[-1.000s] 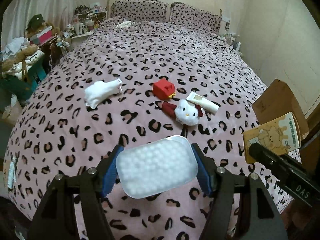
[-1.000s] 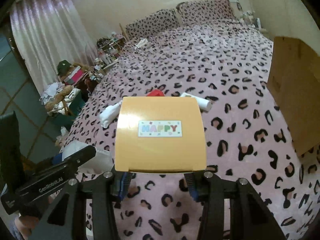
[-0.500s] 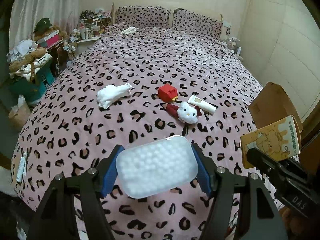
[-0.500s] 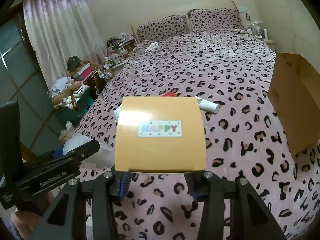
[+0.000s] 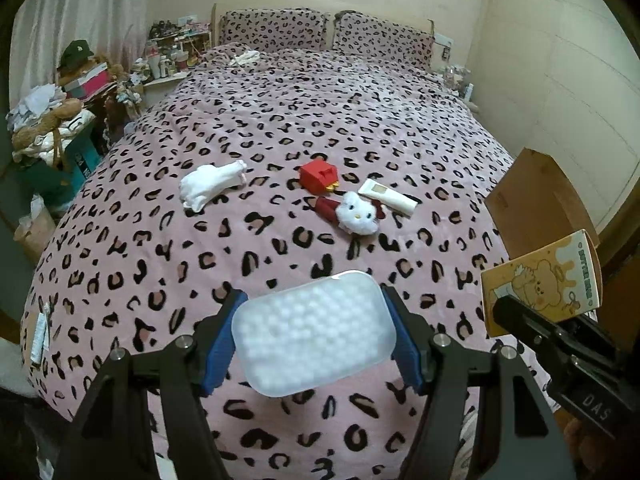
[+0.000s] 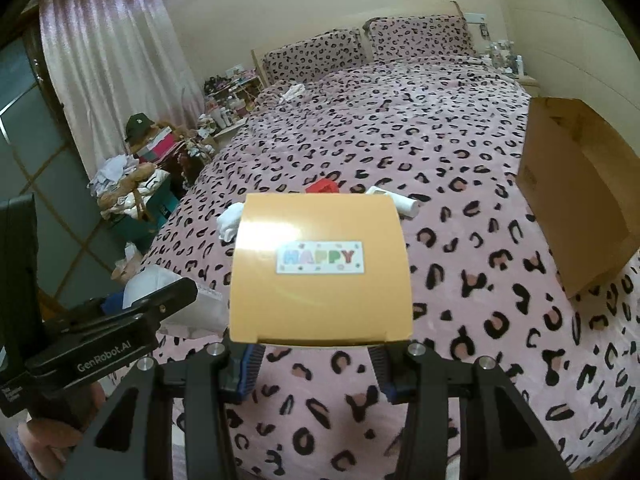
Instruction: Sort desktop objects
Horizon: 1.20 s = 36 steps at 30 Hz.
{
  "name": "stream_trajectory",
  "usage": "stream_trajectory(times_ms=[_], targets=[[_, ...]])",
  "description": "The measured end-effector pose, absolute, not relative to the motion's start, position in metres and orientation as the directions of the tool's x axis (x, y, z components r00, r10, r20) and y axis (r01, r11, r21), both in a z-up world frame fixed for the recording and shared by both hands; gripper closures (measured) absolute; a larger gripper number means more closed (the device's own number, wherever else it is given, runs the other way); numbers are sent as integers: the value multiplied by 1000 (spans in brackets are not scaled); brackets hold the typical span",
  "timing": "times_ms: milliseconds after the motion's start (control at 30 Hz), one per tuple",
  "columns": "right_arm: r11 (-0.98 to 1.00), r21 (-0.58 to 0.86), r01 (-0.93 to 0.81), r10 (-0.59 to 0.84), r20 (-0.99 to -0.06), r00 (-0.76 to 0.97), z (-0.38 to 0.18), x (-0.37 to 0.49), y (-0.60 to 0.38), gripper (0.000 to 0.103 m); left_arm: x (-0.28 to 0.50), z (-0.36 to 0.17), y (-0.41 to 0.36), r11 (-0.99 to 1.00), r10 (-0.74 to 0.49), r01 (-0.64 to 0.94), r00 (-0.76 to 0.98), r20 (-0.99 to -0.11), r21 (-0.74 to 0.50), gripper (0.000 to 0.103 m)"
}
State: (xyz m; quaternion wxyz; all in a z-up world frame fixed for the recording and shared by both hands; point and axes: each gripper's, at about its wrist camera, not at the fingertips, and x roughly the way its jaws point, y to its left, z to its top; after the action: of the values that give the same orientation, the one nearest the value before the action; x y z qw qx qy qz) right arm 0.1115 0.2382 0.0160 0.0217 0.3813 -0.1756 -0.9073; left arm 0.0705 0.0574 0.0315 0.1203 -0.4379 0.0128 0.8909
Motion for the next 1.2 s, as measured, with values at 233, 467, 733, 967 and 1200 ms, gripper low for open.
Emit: stream_trajectory(times_ms=[233,467,733,967,1200], targets=[[-933,333,-139,-139,-686,-714,17,126,260,56,75,34,82,-960,228,-269,-580,-782,-81,35],[-928,329,-173,-109,-686,-719,20,141,277,56,80,37,108,-948,252,-308,-571,-781,-81,35],[-922,327,-208,-80,-686,-724,20,155,297,56,83,37,134,-934,276,-347,-554,-786,-84,35],[-912,331,-241,-58,-688,-723,17,164,315,56,84,36,159,-921,293,-382,-540,-789,-80,35],[-903,333,-271,-37,-689,-723,16,169,333,56,83,35,185,-905,313,-418,-524,-792,-80,35]])
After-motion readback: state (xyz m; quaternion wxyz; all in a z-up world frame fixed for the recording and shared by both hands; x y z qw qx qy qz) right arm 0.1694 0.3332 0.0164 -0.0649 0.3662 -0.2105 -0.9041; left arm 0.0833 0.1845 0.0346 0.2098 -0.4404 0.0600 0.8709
